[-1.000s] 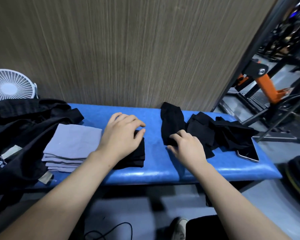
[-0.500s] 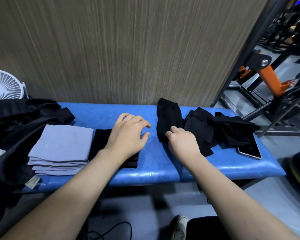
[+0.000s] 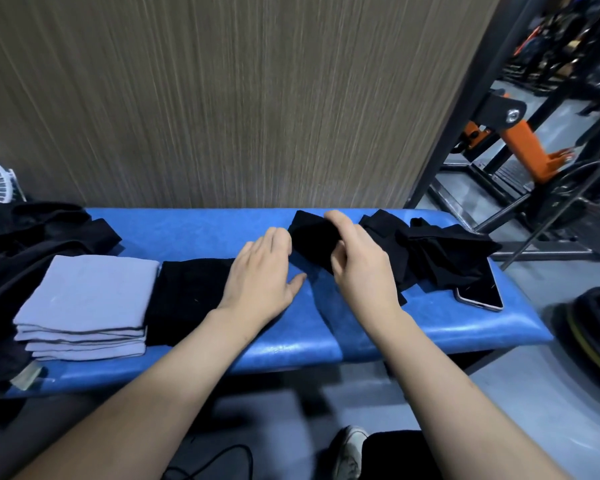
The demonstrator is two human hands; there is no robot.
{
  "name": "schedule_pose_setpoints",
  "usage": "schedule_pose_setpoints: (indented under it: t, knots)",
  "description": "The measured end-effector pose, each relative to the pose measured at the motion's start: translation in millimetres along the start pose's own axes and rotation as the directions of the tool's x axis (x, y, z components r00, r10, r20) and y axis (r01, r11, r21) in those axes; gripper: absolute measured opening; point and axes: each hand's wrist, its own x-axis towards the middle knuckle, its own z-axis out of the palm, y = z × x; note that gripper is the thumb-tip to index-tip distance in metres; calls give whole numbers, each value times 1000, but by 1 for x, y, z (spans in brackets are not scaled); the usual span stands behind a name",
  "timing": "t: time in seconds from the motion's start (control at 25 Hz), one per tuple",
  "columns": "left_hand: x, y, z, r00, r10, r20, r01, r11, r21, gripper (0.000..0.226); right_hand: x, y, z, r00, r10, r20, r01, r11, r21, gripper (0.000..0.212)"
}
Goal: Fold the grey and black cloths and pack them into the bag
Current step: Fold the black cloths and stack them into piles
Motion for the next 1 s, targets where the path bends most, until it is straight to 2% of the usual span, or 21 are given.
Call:
schedule_pose_setpoints:
  t: [0.08,0.16,0.28,0.36,0.4,0.48,0.52,0.64,0.76,1.0]
  knots:
    - [-4,6,6,998,47,39,-49,998,43,42,4,-3,-7,999,34,-37,-29,991,134,59]
    - [-6,11,14,993,79,92,-87,993,84,43,5,-9,-9,999,7,-50,1,987,161,56]
    - [-3,19,20,995,9,96,-20,993,115,65,2,-19,-4,997,19,-73,0,970,244,37]
    - [2,27,18,995,-78,69,70,991,115,72,1,-26,-5,994,77,-73,-49,944,327,39]
    - [5,30,16,992,-114,44,109,987,115,67,0,-30,-7,993,83,-79,-51,936,348,41]
    - [13,31,13,986,-161,-54,166,979,121,40,-2,-35,-14,994,48,-96,-9,928,371,44]
    - [17,30,10,979,-174,-102,185,977,107,28,-3,-35,-18,995,22,-102,18,927,376,46]
    - [26,22,-4,966,-192,-174,201,979,35,46,-3,-24,-27,994,17,-104,20,936,350,53]
    - [30,10,-14,943,-140,-302,161,986,45,50,0,-6,-30,993,55,-102,-21,952,306,56]
    - [28,-26,-27,924,-146,-354,179,982,62,48,8,18,-20,986,157,-62,-138,961,239,53]
